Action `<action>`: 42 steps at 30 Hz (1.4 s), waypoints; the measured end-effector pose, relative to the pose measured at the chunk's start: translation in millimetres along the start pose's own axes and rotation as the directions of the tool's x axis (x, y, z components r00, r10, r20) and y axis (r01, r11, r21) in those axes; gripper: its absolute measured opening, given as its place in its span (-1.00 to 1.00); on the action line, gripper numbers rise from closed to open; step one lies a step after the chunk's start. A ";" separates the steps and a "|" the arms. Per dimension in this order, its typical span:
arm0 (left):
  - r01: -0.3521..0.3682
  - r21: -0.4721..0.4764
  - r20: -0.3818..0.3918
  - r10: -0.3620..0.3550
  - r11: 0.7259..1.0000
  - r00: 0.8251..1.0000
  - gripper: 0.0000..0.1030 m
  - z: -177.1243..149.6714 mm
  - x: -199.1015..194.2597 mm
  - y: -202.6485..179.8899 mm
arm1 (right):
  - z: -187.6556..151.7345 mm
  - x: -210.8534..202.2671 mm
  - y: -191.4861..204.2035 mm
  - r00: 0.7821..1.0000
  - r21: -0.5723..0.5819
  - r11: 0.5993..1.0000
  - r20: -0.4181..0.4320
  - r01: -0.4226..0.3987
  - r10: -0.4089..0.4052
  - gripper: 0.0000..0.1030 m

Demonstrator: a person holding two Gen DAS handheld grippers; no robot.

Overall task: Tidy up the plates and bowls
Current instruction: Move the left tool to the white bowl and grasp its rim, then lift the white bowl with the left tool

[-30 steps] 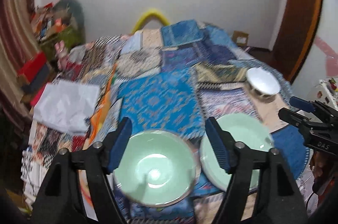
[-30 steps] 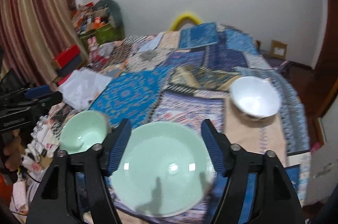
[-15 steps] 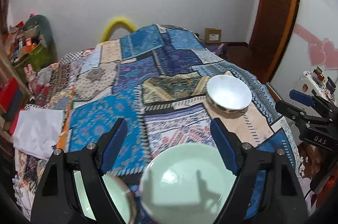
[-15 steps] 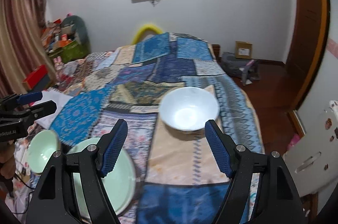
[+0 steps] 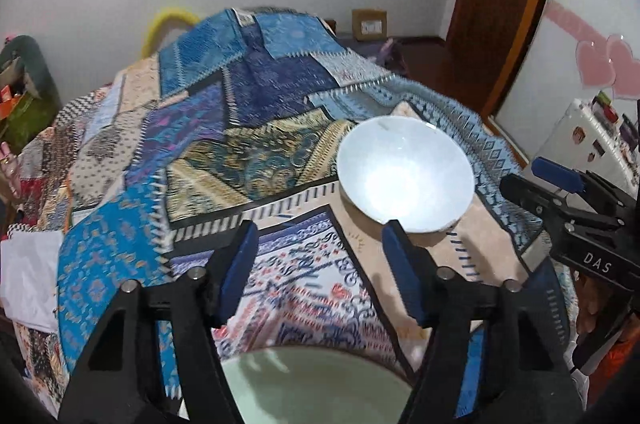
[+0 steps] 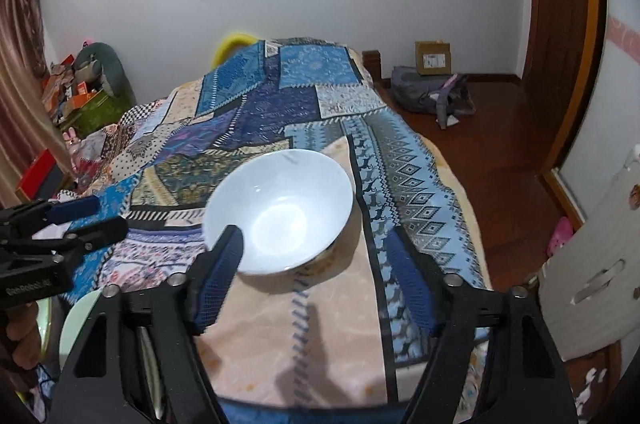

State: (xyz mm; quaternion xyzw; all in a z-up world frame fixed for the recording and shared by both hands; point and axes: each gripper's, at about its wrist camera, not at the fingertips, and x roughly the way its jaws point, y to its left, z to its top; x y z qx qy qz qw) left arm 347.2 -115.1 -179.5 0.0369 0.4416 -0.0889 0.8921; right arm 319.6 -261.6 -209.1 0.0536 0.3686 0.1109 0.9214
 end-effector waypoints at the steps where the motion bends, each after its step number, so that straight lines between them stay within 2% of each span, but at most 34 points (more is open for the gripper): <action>1: 0.002 0.004 -0.008 -0.002 1.000 1.000 0.22 2.2 7.9 -2.5 | 0.5 6.2 -2.3 1.000 0.004 1.000 -0.012 -0.004 0.004 0.13; 4: 0.016 0.007 -0.036 -0.016 1.000 0.999 0.14 8.1 31.0 -5.1 | 1.7 24.6 -6.2 0.999 0.006 1.000 -0.041 -0.018 0.018 -0.06; 6: 0.029 0.006 -0.062 -0.029 1.000 0.998 0.04 12.3 46.5 -5.6 | 1.2 35.3 -9.5 0.998 0.005 1.000 -0.057 -0.017 0.017 -0.09; 12: 0.047 0.005 -0.112 -0.046 0.999 0.993 -0.08 18.5 79.5 -5.7 | 1.4 53.5 -17.8 0.996 0.018 0.999 -0.086 -0.032 0.034 -0.22; 20: 0.077 0.021 -0.151 -0.073 0.997 0.986 -0.27 22.0 105.4 -16.2 | 1.8 72.1 -19.5 0.990 0.016 0.998 -0.130 -0.057 0.059 -0.38; 23: 0.095 0.009 -0.169 -0.092 0.995 0.981 -0.28 22.3 113.8 -18.6 | 1.0 79.6 -18.9 0.986 0.021 0.997 -0.149 -0.070 0.072 -0.39; 25: 0.090 0.015 -0.168 -0.086 0.996 0.982 -0.30 21.9 117.6 -20.0 | -0.3 83.1 -17.5 0.984 0.018 0.996 -0.158 -0.082 0.084 -0.43; 28: 0.096 0.019 -0.176 -0.091 0.995 0.980 -0.52 22.1 123.3 -23.5 | -1.1 83.6 -13.5 0.986 -0.006 0.998 -0.155 -0.065 0.063 -0.49; 32: 0.083 0.029 -0.165 -0.077 0.996 0.983 -0.53 20.2 124.3 -25.8 | 0.3 81.5 -14.3 0.987 -0.003 0.998 -0.147 -0.060 0.059 -0.57; 42: 0.099 0.029 -0.160 -0.093 0.995 0.983 -0.53 12.3 101.5 -29.6 | 1.2 65.8 -6.3 0.991 -0.017 0.999 -0.127 -0.051 0.048 -0.57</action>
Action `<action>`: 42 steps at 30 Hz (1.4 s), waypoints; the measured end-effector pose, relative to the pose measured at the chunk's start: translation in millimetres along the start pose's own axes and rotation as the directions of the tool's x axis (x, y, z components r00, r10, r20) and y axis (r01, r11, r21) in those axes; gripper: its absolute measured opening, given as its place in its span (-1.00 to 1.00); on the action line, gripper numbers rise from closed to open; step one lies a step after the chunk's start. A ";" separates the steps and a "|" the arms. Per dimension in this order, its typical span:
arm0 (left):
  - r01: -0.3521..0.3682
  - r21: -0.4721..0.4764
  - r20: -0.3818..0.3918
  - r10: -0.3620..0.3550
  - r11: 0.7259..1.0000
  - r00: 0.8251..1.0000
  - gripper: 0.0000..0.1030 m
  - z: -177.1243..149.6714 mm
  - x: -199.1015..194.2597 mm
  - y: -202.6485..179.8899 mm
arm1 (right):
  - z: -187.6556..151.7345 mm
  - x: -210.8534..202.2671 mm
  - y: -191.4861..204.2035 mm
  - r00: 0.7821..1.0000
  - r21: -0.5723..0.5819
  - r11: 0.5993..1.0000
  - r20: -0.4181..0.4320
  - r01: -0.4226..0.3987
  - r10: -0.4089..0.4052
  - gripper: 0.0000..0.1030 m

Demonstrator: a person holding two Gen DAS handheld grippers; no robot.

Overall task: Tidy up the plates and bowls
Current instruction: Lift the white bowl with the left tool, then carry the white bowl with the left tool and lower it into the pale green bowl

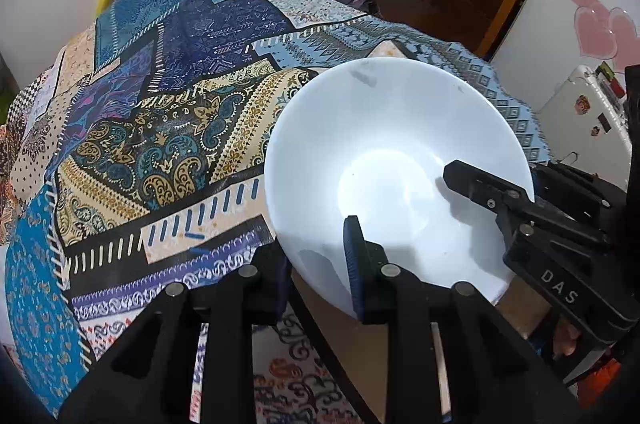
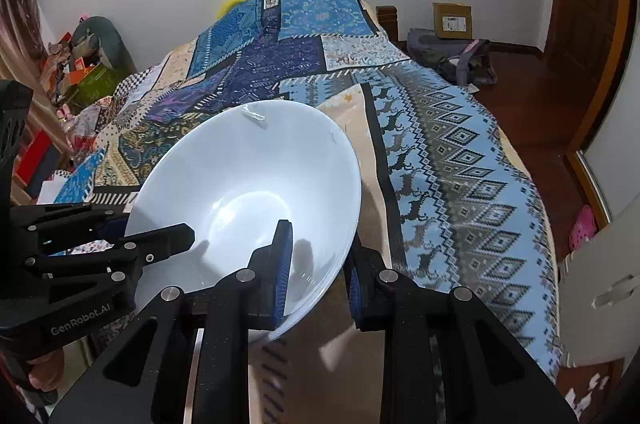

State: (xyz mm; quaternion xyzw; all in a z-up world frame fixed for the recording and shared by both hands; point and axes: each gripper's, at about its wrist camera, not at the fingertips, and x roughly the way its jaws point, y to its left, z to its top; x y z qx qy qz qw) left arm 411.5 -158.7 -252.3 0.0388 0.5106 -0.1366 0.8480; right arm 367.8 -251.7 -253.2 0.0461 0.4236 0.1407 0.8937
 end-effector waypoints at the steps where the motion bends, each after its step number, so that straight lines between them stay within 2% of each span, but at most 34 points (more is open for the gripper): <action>1: -0.001 0.001 0.007 0.001 1.000 1.000 -0.53 -1.2 -4.4 -1.1 | 0.0 -3.6 1.1 1.000 0.000 1.000 0.005 -0.002 0.002 -0.57; 16: 0.005 -0.036 0.109 -0.001 0.999 0.994 -0.53 -31.0 -100.5 -2.7 | -4.0 -64.5 44.4 0.996 -0.041 0.999 0.083 -0.026 0.029 -0.57; 20: -0.020 -0.028 0.139 0.024 0.999 0.990 -0.53 -44.0 -128.2 -5.5 | -6.1 -78.3 56.5 0.994 -0.051 0.998 0.099 -0.035 0.040 -0.57; 30: -0.035 -0.067 0.198 0.048 0.997 0.979 -0.53 -82.4 -191.1 6.8 | -23.4 -109.3 94.7 0.988 -0.089 0.994 0.134 -0.070 0.081 -0.57; 42: -0.060 -0.098 0.245 0.083 0.993 0.966 -0.53 -136.1 -245.0 28.9 | -43.8 -126.9 142.9 0.982 -0.133 0.985 0.142 -0.107 0.126 -0.57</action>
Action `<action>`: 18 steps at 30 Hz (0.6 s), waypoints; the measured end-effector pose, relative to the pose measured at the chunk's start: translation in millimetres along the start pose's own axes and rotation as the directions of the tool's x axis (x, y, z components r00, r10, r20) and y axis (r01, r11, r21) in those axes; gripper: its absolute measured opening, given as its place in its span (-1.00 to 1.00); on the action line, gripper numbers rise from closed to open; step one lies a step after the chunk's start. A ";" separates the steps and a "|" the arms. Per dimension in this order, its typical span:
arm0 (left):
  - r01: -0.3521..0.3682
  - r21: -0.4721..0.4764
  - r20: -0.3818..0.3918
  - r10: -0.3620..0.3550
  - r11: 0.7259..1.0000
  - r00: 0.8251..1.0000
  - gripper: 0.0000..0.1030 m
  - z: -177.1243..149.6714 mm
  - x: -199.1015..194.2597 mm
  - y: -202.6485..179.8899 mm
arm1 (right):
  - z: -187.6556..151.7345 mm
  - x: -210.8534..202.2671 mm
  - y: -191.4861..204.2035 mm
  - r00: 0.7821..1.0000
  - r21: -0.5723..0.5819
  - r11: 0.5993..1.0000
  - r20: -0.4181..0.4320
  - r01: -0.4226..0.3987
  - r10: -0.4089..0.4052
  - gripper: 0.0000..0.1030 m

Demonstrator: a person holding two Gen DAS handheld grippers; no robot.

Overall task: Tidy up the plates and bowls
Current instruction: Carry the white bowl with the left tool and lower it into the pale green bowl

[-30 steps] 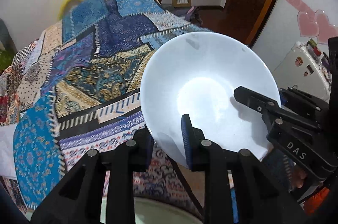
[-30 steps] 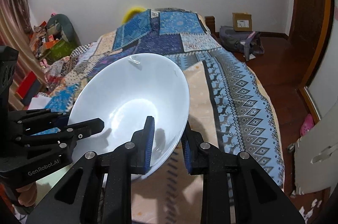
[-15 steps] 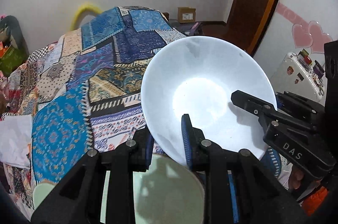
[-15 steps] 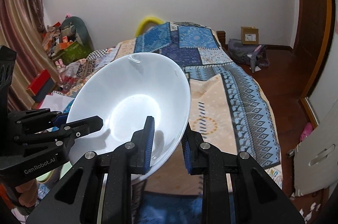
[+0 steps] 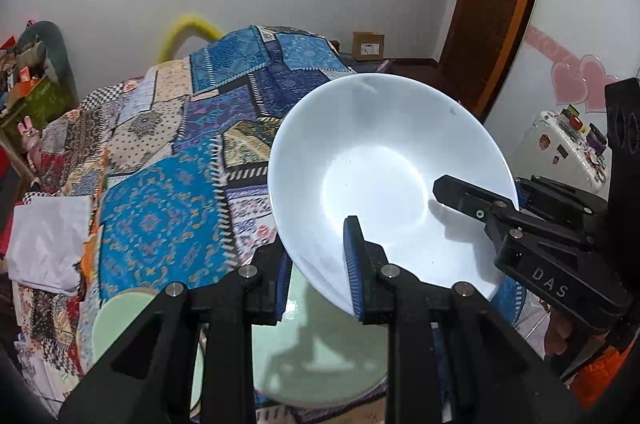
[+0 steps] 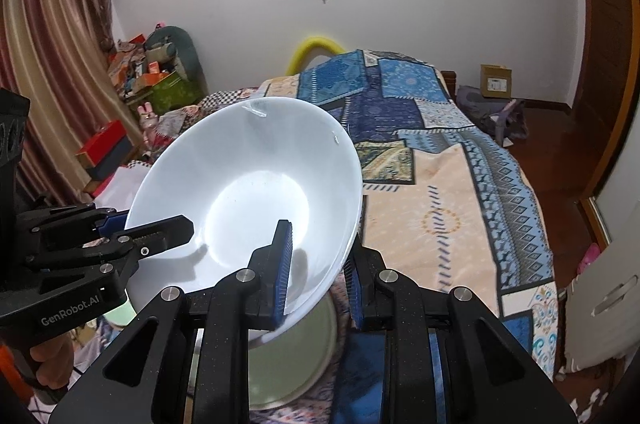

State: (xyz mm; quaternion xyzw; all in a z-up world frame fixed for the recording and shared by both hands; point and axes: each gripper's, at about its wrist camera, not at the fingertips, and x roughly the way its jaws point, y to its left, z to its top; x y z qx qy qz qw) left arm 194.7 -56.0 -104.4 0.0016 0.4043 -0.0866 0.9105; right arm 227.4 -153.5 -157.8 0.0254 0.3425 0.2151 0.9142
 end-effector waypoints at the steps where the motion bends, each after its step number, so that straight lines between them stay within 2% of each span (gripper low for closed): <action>1: -0.003 0.000 0.005 0.003 1.000 1.000 -0.53 -3.7 -4.8 1.3 | -0.6 -0.5 3.9 1.000 -0.003 1.000 0.001 -0.003 0.003 -0.57; 9: -0.018 -0.047 0.005 0.018 0.999 1.000 -0.53 -23.8 -29.4 31.4 | -8.9 1.2 36.5 0.999 -0.026 0.999 -0.004 -0.046 0.046 -0.57; 18: -0.071 -0.099 0.004 0.072 0.993 0.997 -0.53 -49.8 -51.4 70.8 | -16.4 16.2 77.4 0.992 -0.062 0.991 -0.034 -0.121 0.119 -0.57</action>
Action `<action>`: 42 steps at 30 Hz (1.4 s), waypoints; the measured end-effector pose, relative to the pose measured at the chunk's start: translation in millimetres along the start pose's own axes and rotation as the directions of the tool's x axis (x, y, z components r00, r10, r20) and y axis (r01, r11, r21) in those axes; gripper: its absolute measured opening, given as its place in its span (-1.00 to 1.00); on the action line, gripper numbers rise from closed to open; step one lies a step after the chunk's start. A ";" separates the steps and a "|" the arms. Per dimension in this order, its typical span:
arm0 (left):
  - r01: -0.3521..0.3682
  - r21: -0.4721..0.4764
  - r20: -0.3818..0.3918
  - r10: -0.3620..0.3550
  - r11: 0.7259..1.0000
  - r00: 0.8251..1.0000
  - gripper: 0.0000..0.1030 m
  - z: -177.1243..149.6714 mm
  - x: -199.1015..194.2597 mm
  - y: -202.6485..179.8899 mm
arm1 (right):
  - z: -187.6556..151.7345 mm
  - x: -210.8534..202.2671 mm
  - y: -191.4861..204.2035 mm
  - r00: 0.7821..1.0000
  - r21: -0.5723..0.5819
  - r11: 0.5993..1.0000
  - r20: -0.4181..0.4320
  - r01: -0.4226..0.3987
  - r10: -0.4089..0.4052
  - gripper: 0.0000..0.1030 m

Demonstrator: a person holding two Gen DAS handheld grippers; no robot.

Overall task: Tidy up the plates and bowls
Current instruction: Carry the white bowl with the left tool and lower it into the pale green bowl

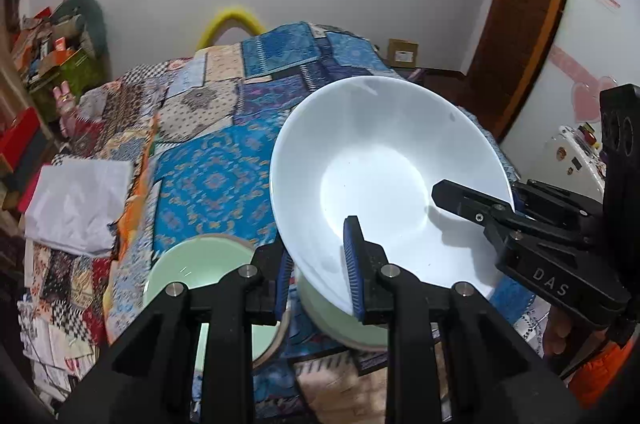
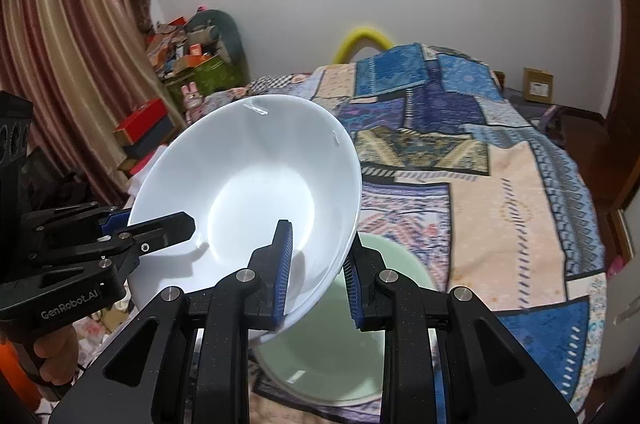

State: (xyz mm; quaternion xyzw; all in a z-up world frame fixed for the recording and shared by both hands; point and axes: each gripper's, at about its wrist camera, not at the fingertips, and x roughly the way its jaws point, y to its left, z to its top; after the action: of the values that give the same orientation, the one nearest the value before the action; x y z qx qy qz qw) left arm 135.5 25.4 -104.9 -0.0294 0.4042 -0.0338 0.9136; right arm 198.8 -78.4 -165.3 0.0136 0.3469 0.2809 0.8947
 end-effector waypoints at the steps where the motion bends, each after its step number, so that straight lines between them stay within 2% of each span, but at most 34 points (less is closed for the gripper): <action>1: -0.005 -0.007 -0.002 0.005 1.000 1.000 -0.53 -2.6 -1.3 5.5 | -0.2 2.0 3.6 1.000 -0.003 1.000 -0.003 -0.008 0.008 -0.57; 12: -0.060 -0.081 -0.031 0.058 0.995 0.998 -0.53 -30.9 -6.6 61.0 | -4.9 30.7 45.5 0.995 -0.040 0.995 -0.045 -0.096 0.094 -0.57; 22: -0.089 -0.145 -0.081 0.077 0.985 0.994 -0.53 -56.5 2.8 102.6 | -15.2 60.4 71.3 0.984 -0.061 0.987 -0.110 -0.146 0.138 -0.57; 42: -0.103 -0.191 -0.214 0.061 0.976 0.975 -0.55 -98.5 49.1 137.8 | -44.5 107.9 87.8 0.955 -0.037 0.984 -0.249 -0.173 0.159 -0.57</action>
State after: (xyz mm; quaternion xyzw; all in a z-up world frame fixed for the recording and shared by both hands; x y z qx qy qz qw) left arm 100.8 155.9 -218.4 -0.1010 0.4991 0.0423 0.8596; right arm 192.4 43.2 -245.9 -0.0184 0.4438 0.3646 0.8184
